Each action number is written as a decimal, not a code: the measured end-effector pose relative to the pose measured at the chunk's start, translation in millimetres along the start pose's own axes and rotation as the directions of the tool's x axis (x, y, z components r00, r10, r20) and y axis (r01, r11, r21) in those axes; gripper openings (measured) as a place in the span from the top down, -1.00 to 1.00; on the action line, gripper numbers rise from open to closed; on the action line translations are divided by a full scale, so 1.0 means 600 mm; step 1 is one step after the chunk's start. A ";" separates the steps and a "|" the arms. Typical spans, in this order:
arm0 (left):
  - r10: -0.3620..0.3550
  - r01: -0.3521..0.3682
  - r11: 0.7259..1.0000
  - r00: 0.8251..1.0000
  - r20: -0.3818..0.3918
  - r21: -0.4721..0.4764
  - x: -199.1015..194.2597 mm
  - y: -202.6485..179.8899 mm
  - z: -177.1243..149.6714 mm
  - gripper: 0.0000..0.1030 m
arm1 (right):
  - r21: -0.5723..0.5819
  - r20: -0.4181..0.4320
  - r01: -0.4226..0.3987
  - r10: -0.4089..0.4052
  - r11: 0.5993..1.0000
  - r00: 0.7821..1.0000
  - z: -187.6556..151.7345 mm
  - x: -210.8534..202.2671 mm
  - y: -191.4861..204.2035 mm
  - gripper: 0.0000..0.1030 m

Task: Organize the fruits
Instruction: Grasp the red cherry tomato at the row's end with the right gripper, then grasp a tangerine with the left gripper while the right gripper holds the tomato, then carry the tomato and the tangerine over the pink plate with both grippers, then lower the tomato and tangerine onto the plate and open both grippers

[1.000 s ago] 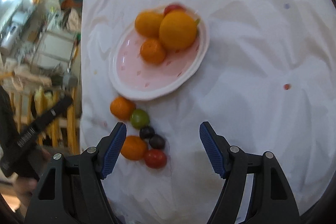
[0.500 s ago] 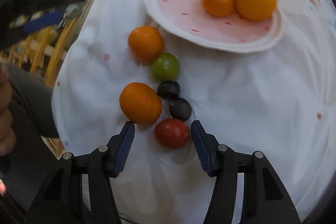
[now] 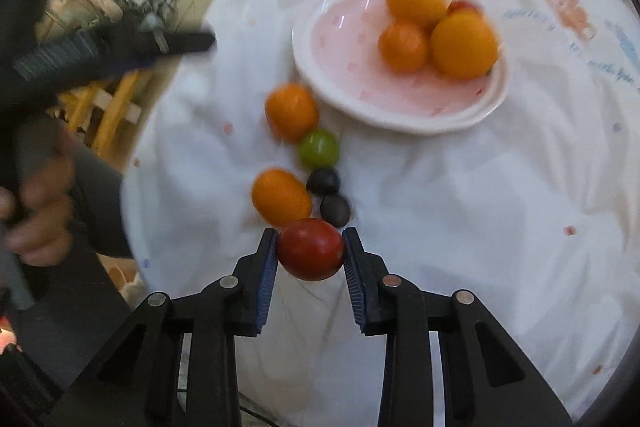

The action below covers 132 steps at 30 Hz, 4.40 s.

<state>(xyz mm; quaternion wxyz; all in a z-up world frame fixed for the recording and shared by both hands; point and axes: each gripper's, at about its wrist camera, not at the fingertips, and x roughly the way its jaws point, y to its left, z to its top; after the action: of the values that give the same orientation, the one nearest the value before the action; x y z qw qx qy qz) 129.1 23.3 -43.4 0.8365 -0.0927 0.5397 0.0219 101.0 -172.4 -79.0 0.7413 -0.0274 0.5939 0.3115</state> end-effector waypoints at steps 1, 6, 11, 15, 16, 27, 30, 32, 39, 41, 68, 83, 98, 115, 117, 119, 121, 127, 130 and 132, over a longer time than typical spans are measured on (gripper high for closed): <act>0.002 -0.002 1.000 1.000 -0.001 0.010 0.000 -0.002 -0.003 -0.66 | 0.011 0.038 -0.004 0.003 1.000 0.999 0.002 -0.025 -0.007 0.34; 0.000 0.005 0.985 1.000 -0.024 0.171 0.004 -0.051 -0.035 -0.66 | 0.094 0.183 0.005 -0.022 0.996 0.983 0.013 -0.095 -0.051 0.34; 0.004 0.012 0.964 0.998 -0.059 0.265 0.020 -0.085 -0.057 -0.66 | 0.196 0.236 0.004 -0.051 0.981 0.970 0.004 -0.110 -0.088 0.34; 0.003 0.025 0.955 0.996 -0.094 0.295 0.036 -0.099 -0.069 -0.66 | 0.270 0.291 -0.013 -0.069 0.963 0.954 -0.004 -0.127 -0.102 0.34; 0.005 0.026 0.952 0.995 -0.101 0.305 0.040 -0.103 -0.072 -0.66 | 0.287 0.304 -0.019 -0.072 0.958 0.950 -0.003 -0.129 -0.109 0.34; 0.017 0.040 0.921 0.990 -0.142 0.388 0.075 -0.142 -0.095 -0.66 | 0.350 0.285 -0.031 -0.074 0.936 0.956 0.009 -0.107 -0.128 0.34; 0.011 0.059 0.916 0.985 -0.171 0.397 0.085 -0.146 -0.100 -0.53 | 0.364 0.273 -0.034 -0.071 0.931 0.959 0.008 -0.102 -0.132 0.34; 0.019 0.061 0.913 0.981 -0.191 0.403 0.092 -0.146 -0.104 -0.25 | 0.357 0.275 -0.031 -0.074 0.934 0.959 0.008 -0.102 -0.130 0.34; -0.020 0.108 0.906 0.977 -0.214 0.409 0.091 -0.149 -0.105 0.24 | 0.350 0.265 -0.017 -0.081 0.937 0.961 0.007 -0.098 -0.126 0.34; -0.020 0.108 0.901 0.978 -0.209 0.420 0.088 -0.150 -0.106 0.27 | 0.347 0.265 -0.014 -0.084 0.938 0.961 0.007 -0.099 -0.125 0.34; 0.014 -0.033 0.965 0.997 0.075 0.261 -0.057 -0.074 0.025 0.28 | 0.338 0.381 -0.086 -0.053 0.937 0.923 0.000 -0.149 -0.122 0.34; 0.010 -0.032 0.957 0.997 0.076 0.290 -0.010 -0.101 0.091 0.28 | 0.363 0.409 -0.145 -0.018 0.920 0.912 0.048 -0.144 -0.160 0.34; 0.026 -0.029 0.942 1.000 0.014 0.333 0.093 -0.128 0.127 0.28 | 0.345 0.266 -0.106 0.011 0.933 0.964 0.121 -0.039 -0.168 0.34; -0.009 0.018 0.967 0.999 -0.038 0.255 0.164 -0.109 0.138 0.27 | 0.363 0.150 -0.068 0.014 0.929 0.989 0.132 0.032 -0.182 0.33; -0.011 0.023 0.966 0.999 -0.046 0.257 0.167 -0.110 0.139 0.27 | 0.368 0.147 -0.067 0.014 0.927 0.989 0.131 0.034 -0.183 0.33; -0.016 0.029 0.965 0.998 -0.052 0.259 0.168 -0.111 0.138 0.25 | 0.372 0.145 -0.067 0.014 0.926 0.989 0.131 0.037 -0.185 0.33; -0.018 0.032 0.965 0.998 -0.056 0.262 0.169 -0.112 0.137 0.25 | 0.375 0.143 -0.068 0.015 0.925 0.990 0.131 0.038 -0.186 0.33; -0.018 0.035 0.966 0.997 -0.069 0.256 0.173 -0.113 0.134 0.25 | 0.381 0.135 -0.066 0.015 0.922 0.991 0.131 0.041 -0.188 0.32; -0.018 0.036 0.968 0.997 -0.074 0.250 0.174 -0.113 0.133 0.25 | 0.383 0.137 -0.067 0.015 0.921 0.991 0.132 0.040 -0.188 0.29; -0.015 0.033 0.967 0.997 -0.072 0.253 0.174 -0.112 0.133 0.25 | 0.383 0.142 -0.067 0.013 0.921 0.990 0.133 0.039 -0.187 0.29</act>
<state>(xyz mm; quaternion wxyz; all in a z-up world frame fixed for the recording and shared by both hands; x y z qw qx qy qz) 253.4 -35.3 -97.3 0.8223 0.0078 0.5657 -0.0609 227.6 -220.1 -113.9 0.7644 0.1527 0.5920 0.2044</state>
